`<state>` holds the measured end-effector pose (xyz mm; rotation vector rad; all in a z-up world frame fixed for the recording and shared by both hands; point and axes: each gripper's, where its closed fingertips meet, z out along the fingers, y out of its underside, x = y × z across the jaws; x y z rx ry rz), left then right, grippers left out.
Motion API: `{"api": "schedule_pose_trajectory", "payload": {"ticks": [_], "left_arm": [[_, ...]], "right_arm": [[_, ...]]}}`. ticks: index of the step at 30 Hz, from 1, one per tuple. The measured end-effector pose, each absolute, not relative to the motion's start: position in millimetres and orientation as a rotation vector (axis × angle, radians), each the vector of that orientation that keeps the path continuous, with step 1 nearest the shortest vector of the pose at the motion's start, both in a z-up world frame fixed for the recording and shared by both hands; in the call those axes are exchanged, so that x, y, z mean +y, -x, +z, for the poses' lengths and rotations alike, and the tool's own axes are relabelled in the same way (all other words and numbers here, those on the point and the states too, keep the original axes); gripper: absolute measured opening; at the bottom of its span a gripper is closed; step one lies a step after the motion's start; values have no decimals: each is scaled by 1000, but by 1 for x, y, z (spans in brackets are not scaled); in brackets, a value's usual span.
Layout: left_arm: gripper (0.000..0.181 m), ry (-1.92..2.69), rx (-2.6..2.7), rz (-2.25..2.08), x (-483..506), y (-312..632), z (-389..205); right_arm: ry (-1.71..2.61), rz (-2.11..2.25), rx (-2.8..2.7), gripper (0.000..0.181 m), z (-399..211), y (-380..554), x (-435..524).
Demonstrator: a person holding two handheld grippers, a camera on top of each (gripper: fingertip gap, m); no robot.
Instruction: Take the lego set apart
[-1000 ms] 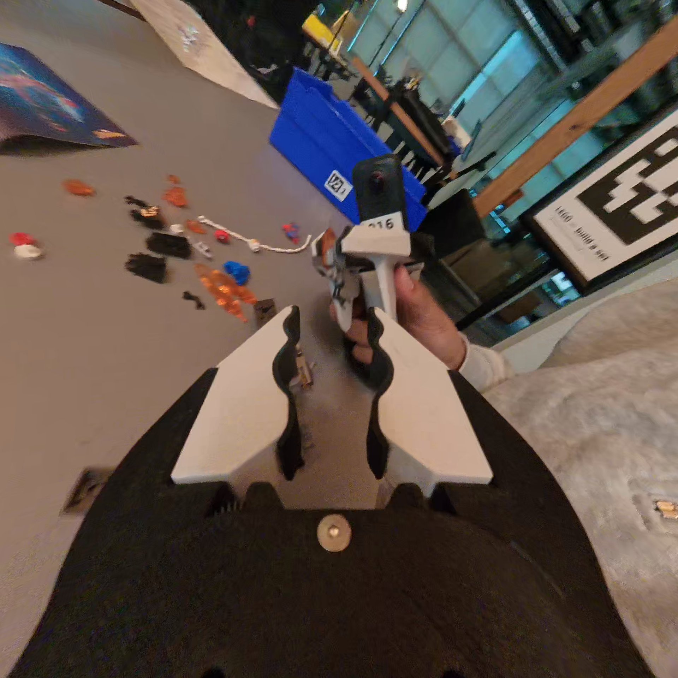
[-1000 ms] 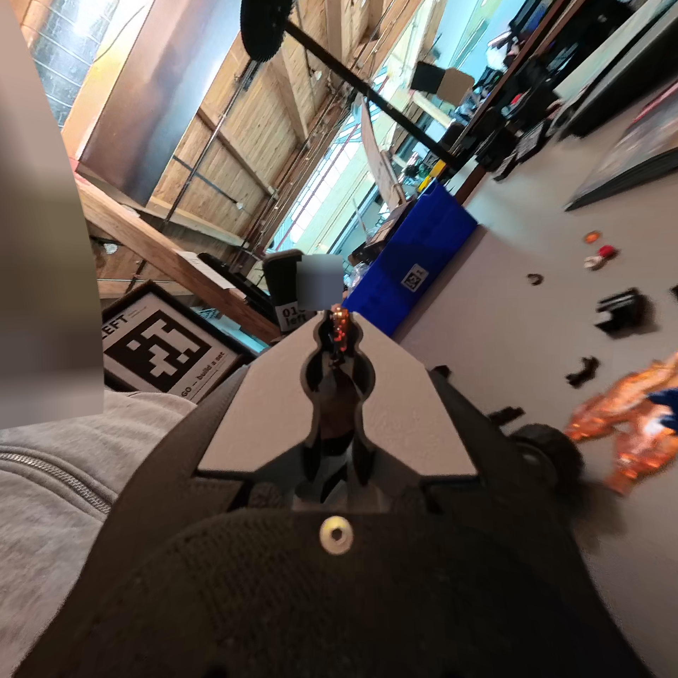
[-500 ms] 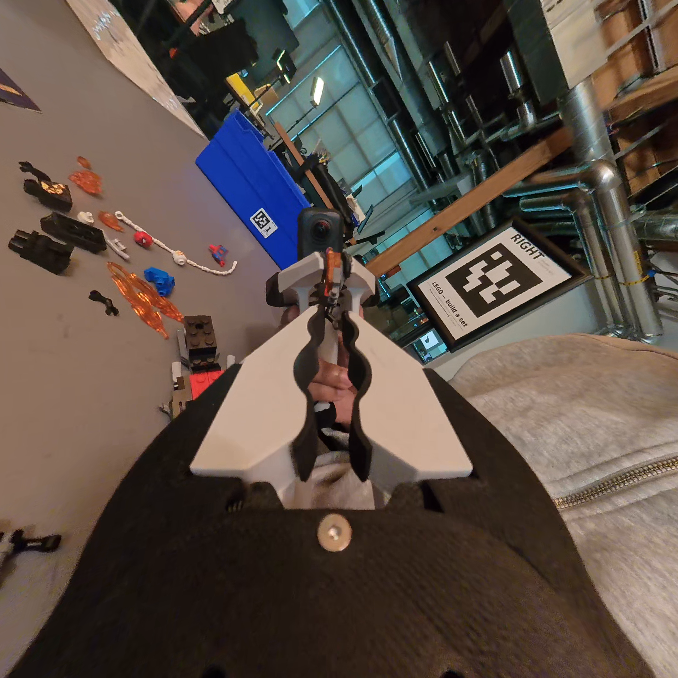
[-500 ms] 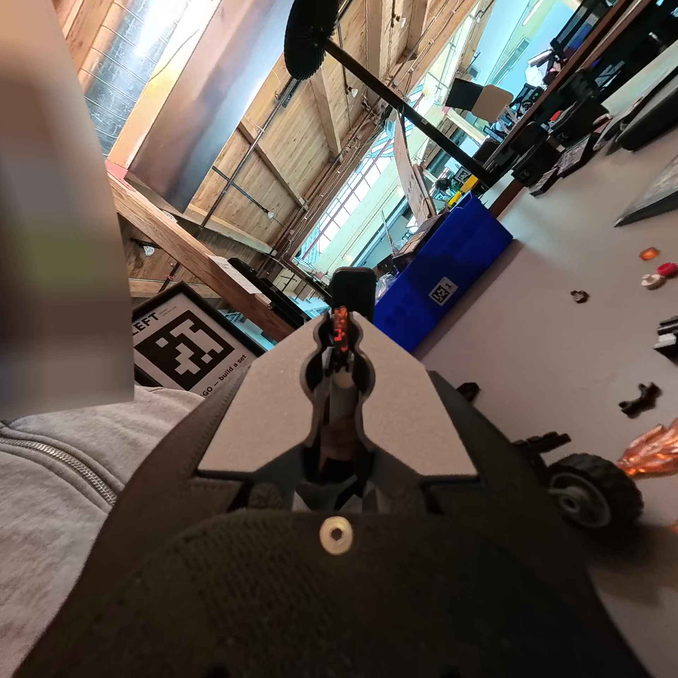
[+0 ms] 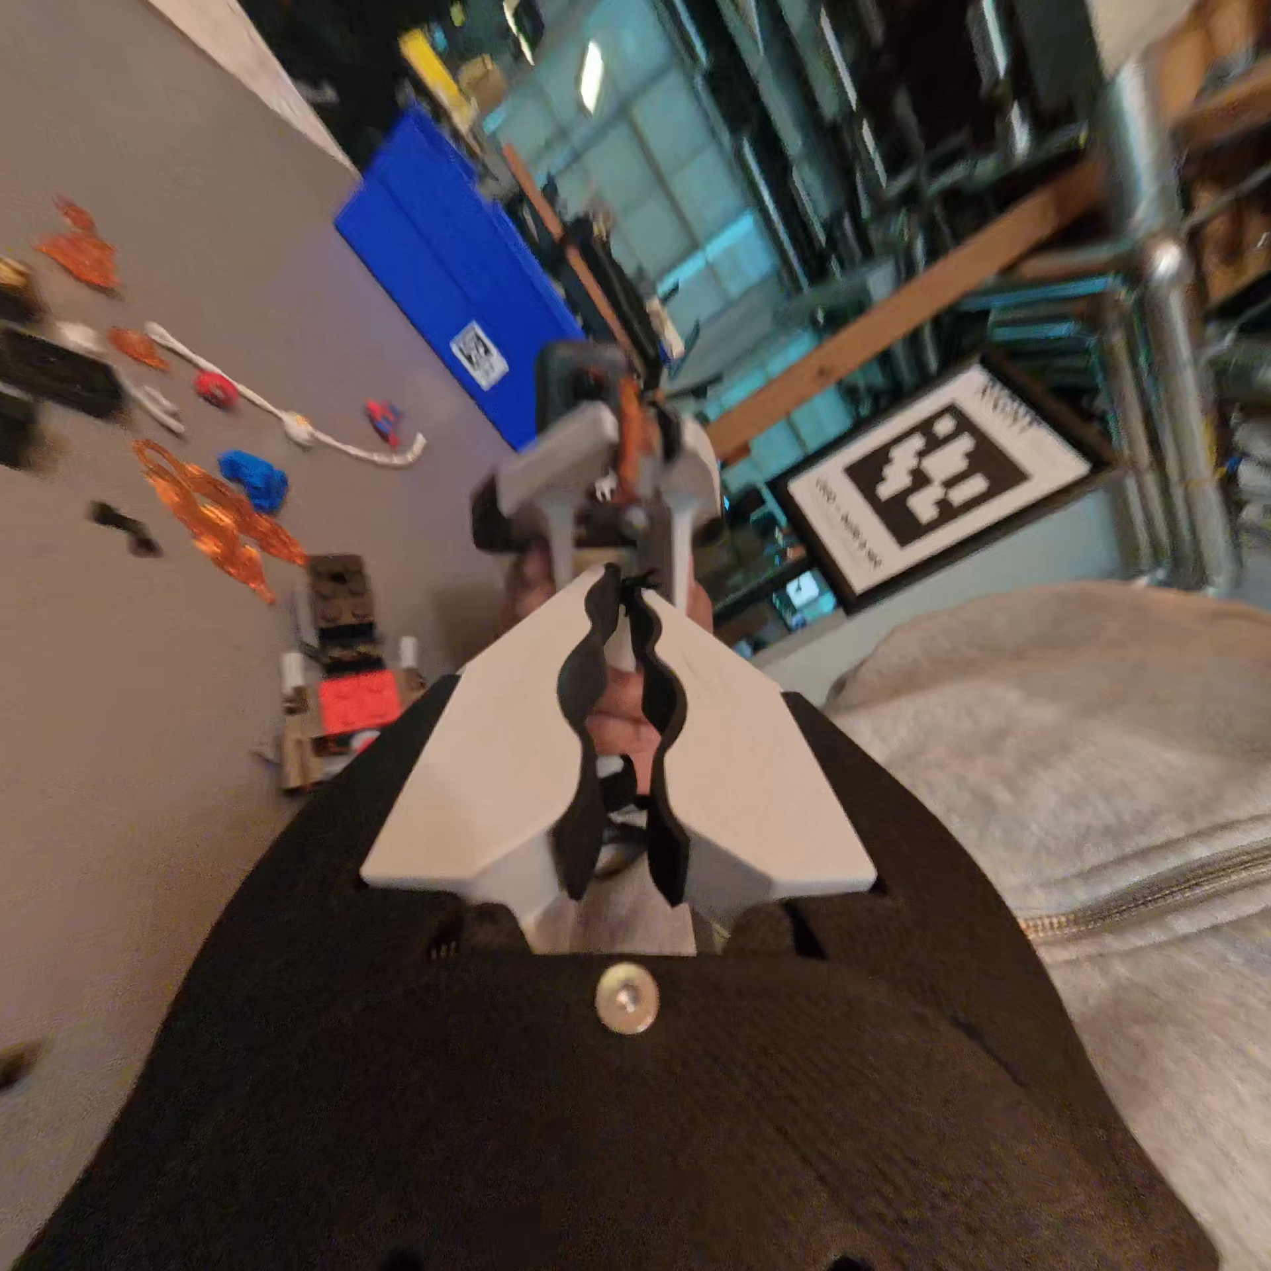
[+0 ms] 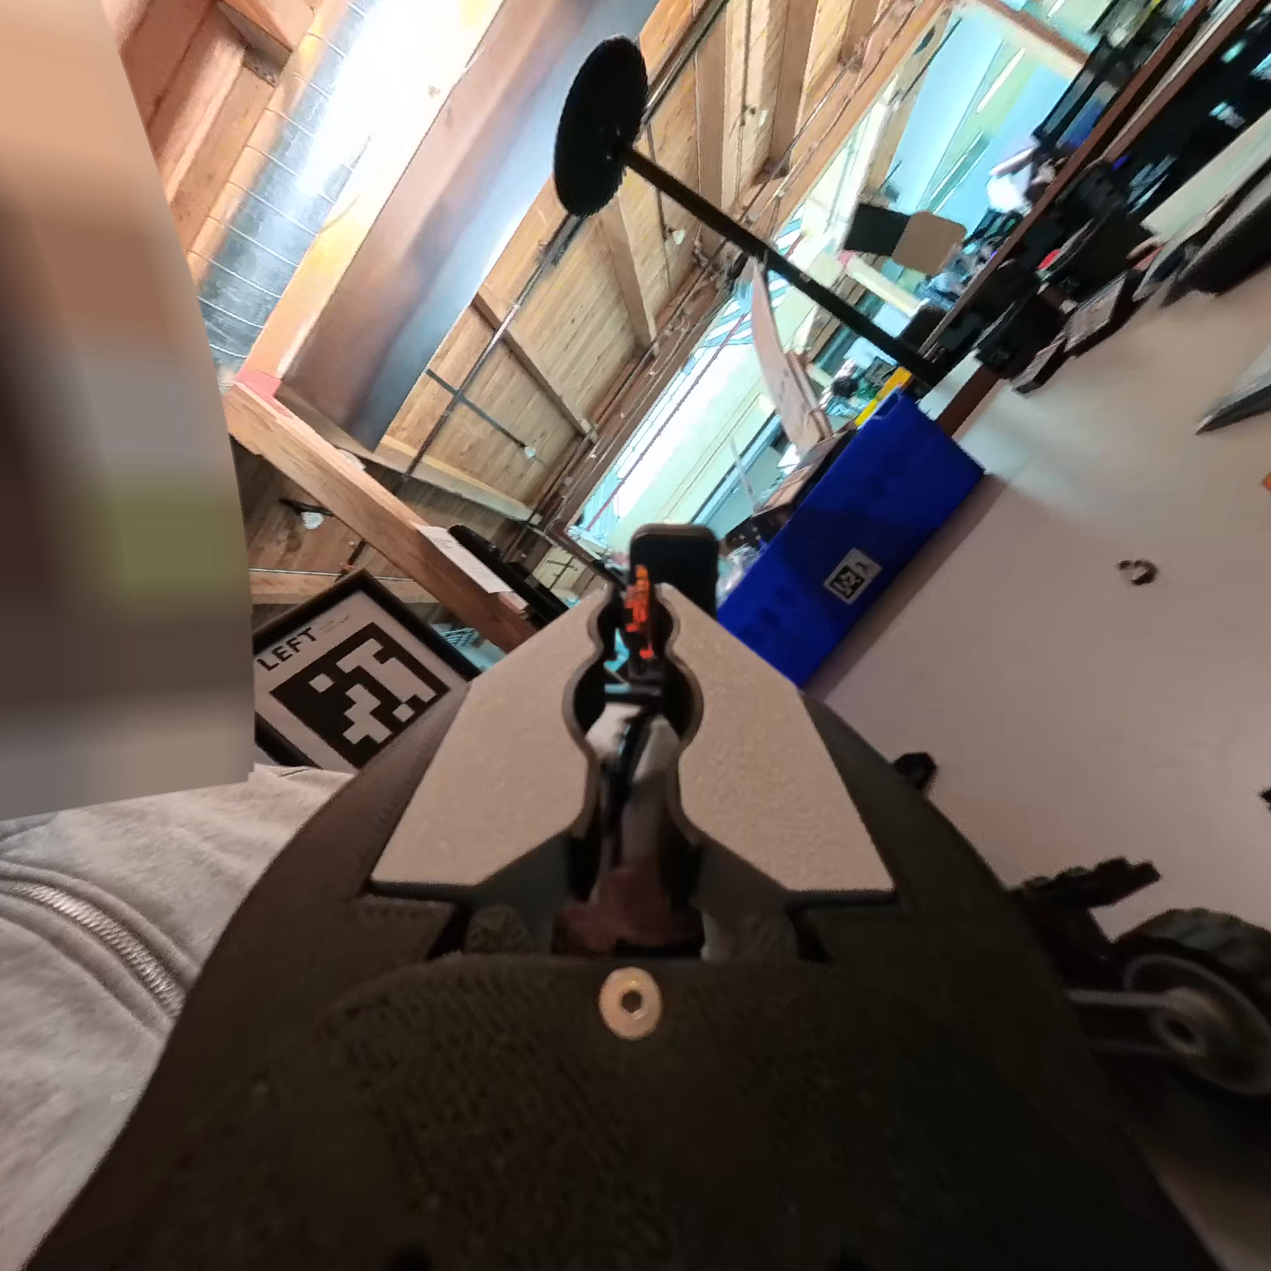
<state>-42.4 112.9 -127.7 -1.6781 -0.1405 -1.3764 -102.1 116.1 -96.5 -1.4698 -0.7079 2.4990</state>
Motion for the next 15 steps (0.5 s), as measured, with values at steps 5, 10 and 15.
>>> {"api": "schedule_pose_trajectory", "payload": {"ticks": [5,10,15], "left_arm": [[1,1635,-185,-1371,115,44,-125],[2,1715,-235,-1214,120,78,-136],[3,2124,-173,-684,138,132,-202]], "right_arm": [[1440,2416,-736,6,-87,101,127],[1455,2389,-708,7,-90,96,138],[1537,2374,-612,6,-105,94,158]]}}
